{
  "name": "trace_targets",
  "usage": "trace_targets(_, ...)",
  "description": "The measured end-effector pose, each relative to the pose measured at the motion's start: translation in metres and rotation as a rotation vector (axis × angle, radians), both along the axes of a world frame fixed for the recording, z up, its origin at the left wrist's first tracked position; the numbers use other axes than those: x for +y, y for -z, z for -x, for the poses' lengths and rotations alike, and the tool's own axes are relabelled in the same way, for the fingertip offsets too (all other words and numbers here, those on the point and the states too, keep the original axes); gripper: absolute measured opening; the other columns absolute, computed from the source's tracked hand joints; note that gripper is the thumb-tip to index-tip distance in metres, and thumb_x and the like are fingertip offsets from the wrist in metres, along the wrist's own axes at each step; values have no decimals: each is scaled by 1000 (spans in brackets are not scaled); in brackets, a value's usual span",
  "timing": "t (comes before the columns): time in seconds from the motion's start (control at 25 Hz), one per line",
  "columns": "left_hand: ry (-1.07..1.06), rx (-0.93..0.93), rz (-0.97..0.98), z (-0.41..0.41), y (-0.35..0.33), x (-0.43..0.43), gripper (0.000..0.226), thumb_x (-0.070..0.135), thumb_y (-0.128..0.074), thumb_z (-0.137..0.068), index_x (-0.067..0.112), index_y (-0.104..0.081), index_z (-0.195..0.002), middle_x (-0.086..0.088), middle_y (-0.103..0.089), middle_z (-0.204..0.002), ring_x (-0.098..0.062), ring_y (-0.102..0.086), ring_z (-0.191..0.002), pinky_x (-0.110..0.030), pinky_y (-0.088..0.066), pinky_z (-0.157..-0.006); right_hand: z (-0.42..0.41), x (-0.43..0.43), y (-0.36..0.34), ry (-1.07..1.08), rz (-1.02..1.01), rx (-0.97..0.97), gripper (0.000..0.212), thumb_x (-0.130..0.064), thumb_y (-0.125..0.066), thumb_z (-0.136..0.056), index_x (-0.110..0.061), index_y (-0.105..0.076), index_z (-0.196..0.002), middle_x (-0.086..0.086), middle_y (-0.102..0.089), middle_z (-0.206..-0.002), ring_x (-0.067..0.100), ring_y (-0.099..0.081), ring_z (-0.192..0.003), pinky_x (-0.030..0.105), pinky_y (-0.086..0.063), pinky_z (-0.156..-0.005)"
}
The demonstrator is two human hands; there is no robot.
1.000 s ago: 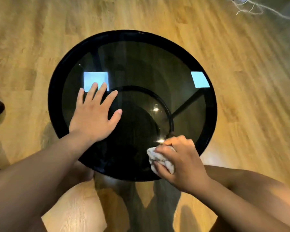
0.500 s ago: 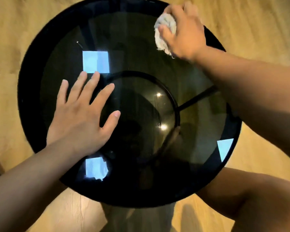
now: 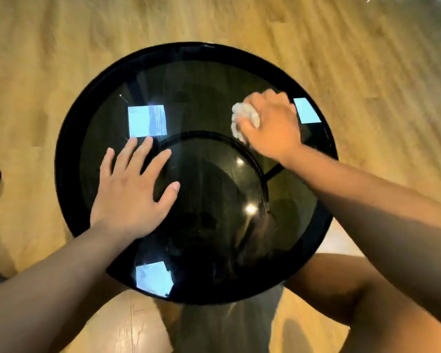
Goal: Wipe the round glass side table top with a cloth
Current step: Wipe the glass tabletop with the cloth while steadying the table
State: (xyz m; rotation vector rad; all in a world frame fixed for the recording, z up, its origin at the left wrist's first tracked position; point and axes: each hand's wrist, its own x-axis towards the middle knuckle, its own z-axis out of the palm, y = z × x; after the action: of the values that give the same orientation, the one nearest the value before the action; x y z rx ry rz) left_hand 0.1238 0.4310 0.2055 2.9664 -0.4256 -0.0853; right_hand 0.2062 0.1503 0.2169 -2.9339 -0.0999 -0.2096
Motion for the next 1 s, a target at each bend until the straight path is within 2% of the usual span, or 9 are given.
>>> trace_targets(0.16, -4, 4, -25, 0, -2, -2, 68, 63, -24, -92, 28, -37, -149, -7, -27, -162, -27, -15, -152, -53, -9, -122, 171, 9, -10, -84, -46, 91, 31, -54, -53, -85, -29, -63, -102, -1, -58, -98, 27, -51, -90, 39, -39, -73)
trace_targets(0.28, 8, -9, -25, 3, 2, -1, 69, 61, -21, -94, 26, -36, -151, -10, -26, -162, -28, -14, -152, -54, -9, -122, 214, -4, -9, -272, -53, 132, 28, -50, -57, -90, -29, -66, -107, -4, -60, -99, 23, -53, -90, 40, -40, -73)
trace_targets(0.44, 15, -19, 4, 4, 6, 1, 68, 60, -17, -96, 25, -33, -152, -11, -24, -163, -28, -12, -152, -53, -7, -122, 131, -36, 1, -217, 27, 20, 34, -48, -53, -92, -23, -65, -111, 3, -61, -98, 28, -55, -88, 41, -43, -75)
trace_targets(0.56, 28, -26, 13, 2, 8, 1, 69, 62, -15, -97, 24, -32, -152, -11, -24, -163, -29, -12, -152, -54, -8, -122, 51, -57, 6, -138, 31, -17, 39, -51, -51, -94, -22, -60, -119, 6, -60, -107, 31, -55, -101, 46, -44, -86)
trace_targets(0.68, 29, -27, 31, 2, 7, 3, 69, 63, -18, -97, 23, -35, -151, -13, -27, -161, -32, -15, -151, -56, -10, -121, -44, -53, 5, 52, 13, -49, 42, -50, -47, -94, -23, -55, -126, 9, -57, -121, 32, -48, -116, 39, -38, -94)
trace_targets(0.8, 44, -24, 8, 0, 7, 2, 68, 62, -21, -97, 23, -38, -150, -14, -29, -160, -32, -17, -151, -57, -12, -120, -121, -34, 3, 102, 65, -41, 41, -48, -41, -94, -25, -51, -127, 11, -53, -129, 34, -45, -122, 40, -35, -97)
trace_targets(0.92, 44, -23, 25, -2, 5, 3, 65, 59, -23, -97, 23, -39, -149, -12, -30, -160, -31, -18, -151, -56, -12, -120, -150, -33, 3, 89, 126, -63, 40, -48, -38, -94, -31, -50, -128, 11, -51, -131, 35, -44, -124, 43, -34, -98)
trace_targets(1.0, 38, -21, 41, 1, 2, 3, 64, 58, -23, -97, 23, -41, -149, -12, -31, -160, -31, -19, -151, -56, -13, -120, -143, -42, 0, 55, 96, -34, 41, -49, -38, -94, -32, -51, -129, 12, -53, -128, 35, -46, -123, 42, -35, -98)
